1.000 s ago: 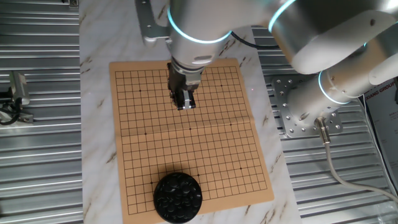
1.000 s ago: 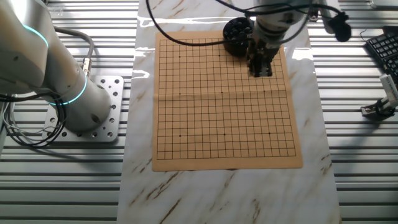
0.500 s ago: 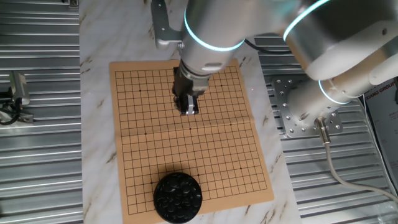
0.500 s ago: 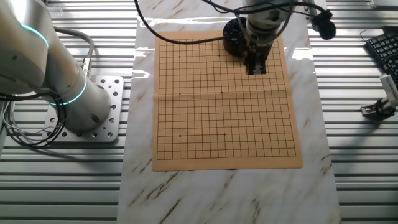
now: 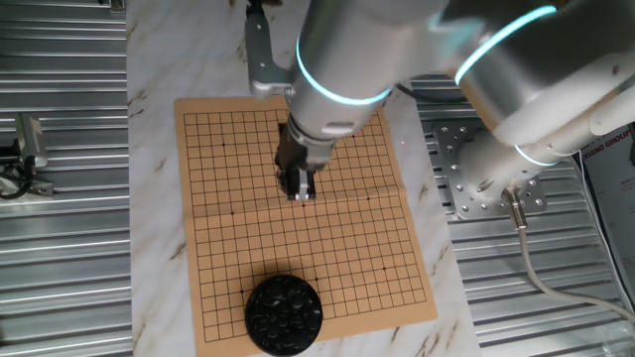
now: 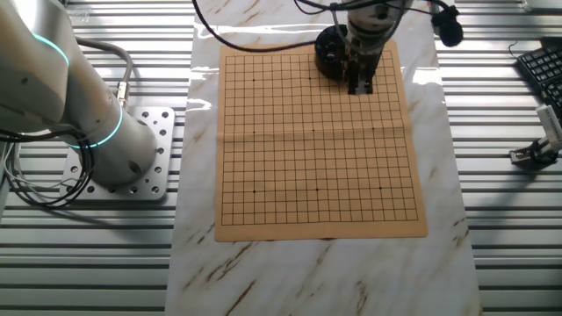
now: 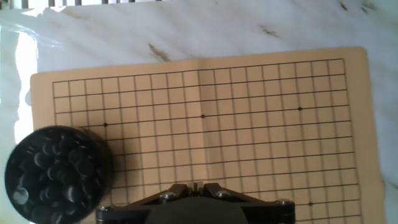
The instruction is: Play the first move as black on the 3-4 point in the upper right corner of the Go board
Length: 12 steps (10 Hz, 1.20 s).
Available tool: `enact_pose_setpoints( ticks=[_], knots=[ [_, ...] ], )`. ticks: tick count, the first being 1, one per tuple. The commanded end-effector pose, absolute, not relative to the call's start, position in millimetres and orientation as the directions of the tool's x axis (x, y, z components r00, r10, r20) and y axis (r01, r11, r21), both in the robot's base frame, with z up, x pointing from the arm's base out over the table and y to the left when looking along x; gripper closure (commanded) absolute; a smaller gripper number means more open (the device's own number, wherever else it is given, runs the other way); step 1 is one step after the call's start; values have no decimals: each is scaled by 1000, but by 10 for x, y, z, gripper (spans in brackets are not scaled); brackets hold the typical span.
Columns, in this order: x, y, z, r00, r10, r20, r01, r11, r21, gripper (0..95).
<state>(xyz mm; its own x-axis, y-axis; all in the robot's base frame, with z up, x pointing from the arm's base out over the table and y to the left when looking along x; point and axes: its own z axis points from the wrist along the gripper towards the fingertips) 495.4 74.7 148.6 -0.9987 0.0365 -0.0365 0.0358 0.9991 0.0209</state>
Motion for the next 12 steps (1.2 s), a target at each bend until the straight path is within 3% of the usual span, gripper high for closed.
enact_pose_setpoints(
  ticks=[1,12],
  knots=[
    [4936,815,1443,-998,43,-42,42,999,28,950],
    [4988,1226,1259,-992,107,-65,106,994,14,950]
  ],
)
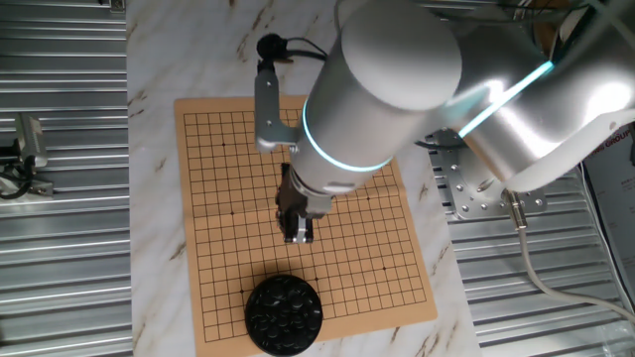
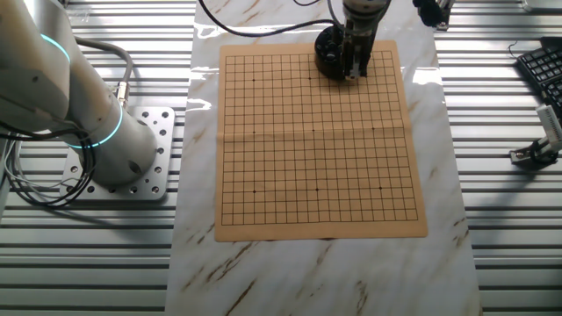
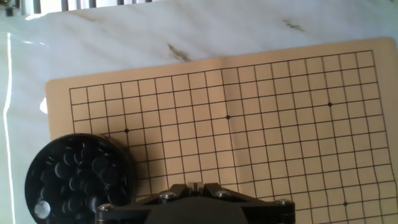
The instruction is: Play the first move as black on the 3-4 point in the upper right corner of the Go board
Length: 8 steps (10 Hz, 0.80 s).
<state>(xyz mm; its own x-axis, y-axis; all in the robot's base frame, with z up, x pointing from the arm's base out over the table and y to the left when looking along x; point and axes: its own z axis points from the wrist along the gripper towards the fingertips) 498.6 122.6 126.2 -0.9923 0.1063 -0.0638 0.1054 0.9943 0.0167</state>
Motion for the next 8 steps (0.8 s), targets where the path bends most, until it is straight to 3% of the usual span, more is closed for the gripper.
enact_pose_setpoints(
  ticks=[1,8],
  knots=[
    [4992,1268,1237,-991,113,-70,112,994,15,950],
    [4994,1513,1122,-989,126,-76,126,992,15,950]
  ],
)
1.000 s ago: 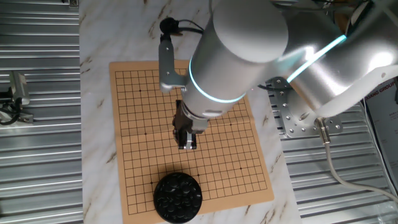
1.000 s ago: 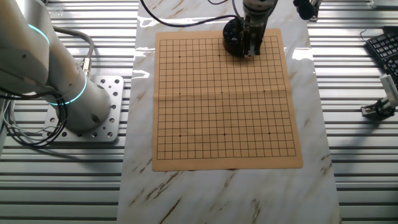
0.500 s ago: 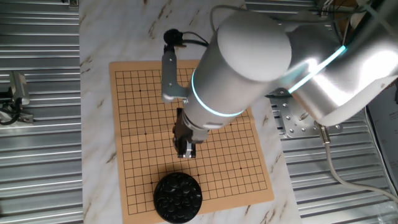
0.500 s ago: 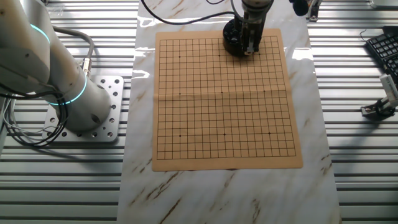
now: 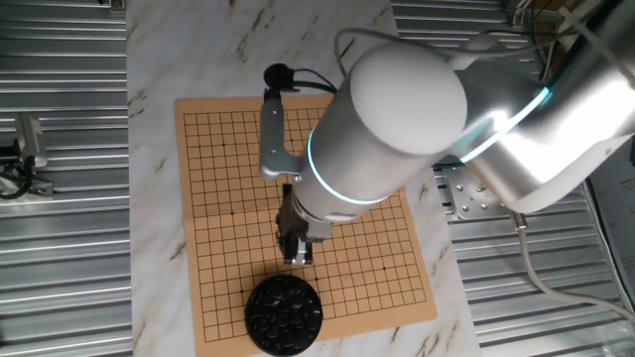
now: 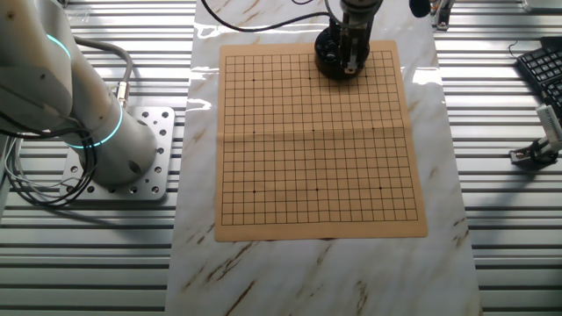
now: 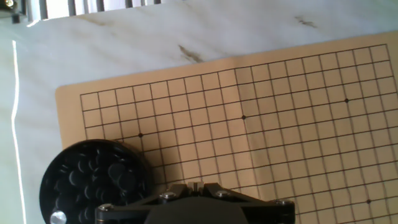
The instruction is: Play the first move as black on the 3-4 point in the upper right corner of the Go board
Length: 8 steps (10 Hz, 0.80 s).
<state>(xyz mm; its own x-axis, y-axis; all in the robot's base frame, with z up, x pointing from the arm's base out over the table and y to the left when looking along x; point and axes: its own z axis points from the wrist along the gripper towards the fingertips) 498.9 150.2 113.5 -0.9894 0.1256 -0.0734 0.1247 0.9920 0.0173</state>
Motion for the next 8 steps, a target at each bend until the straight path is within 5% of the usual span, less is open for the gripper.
enact_pose_setpoints(
  ticks=[1,8],
  knots=[
    [4995,1538,1114,-989,125,-76,124,992,17,950],
    [5019,1743,1087,-987,144,-76,143,990,17,950]
  ],
)
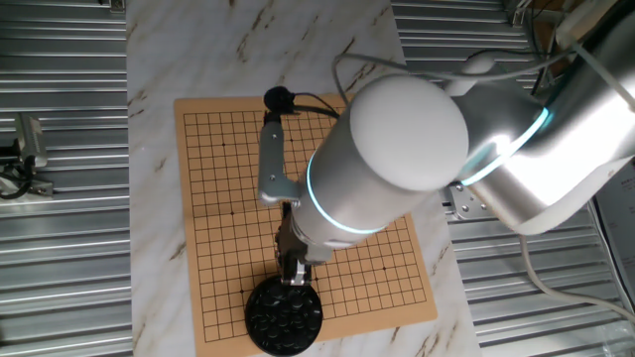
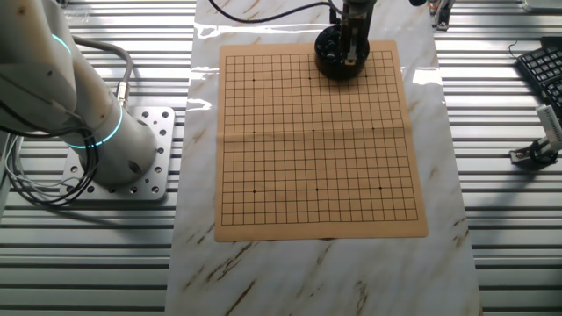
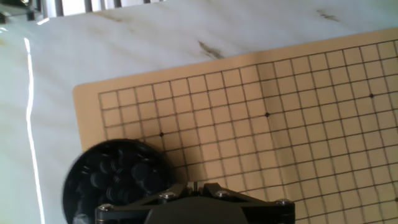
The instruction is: Play the first move as black on the 3-4 point in the upper right corner of the Go board
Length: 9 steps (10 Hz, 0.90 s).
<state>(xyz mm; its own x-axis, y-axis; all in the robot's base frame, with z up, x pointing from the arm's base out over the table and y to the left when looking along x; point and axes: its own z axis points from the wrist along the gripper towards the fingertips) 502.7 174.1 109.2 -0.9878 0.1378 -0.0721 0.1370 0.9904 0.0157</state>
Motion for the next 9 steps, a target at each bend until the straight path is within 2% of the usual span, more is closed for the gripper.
enact_pose_setpoints(
  ticks=[1,9],
  knots=[
    [5014,1759,1080,-987,141,-78,140,990,16,950],
    [4991,1902,1043,-989,127,-73,126,992,19,950]
  ],
)
